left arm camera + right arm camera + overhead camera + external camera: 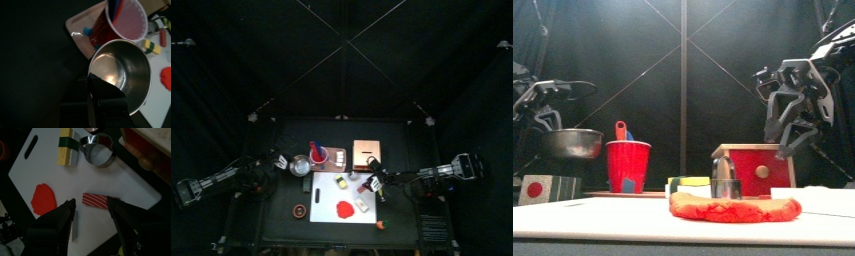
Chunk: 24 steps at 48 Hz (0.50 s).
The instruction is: Place bowl off cutting board
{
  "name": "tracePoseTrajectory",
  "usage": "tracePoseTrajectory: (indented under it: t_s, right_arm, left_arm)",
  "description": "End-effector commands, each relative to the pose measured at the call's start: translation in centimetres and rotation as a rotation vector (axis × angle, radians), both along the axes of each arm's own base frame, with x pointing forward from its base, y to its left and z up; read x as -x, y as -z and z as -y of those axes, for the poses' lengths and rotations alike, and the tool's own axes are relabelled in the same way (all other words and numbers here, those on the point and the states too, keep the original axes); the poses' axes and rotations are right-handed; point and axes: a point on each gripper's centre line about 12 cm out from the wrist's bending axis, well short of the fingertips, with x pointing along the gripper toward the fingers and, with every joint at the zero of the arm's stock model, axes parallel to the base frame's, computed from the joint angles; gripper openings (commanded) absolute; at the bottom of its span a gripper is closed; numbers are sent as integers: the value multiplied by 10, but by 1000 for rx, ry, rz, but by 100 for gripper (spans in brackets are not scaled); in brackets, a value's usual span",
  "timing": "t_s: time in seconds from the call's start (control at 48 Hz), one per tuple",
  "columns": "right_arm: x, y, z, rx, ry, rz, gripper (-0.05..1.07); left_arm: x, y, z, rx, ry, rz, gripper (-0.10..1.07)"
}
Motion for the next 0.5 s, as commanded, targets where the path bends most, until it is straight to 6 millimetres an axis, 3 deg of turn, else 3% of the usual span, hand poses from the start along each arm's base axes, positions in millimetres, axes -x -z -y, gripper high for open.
tracePoseTrajectory:
  t_s: [0.0,0.479]
  right_arm:
    - [-14,-21,0,-5,0,68,87]
    - [-21,-21,3,4,1,68,87]
  left_arm:
    - [6,0,-7,-11,-21,-39,31]
    - [21,15,-20,42,-131,-98,37]
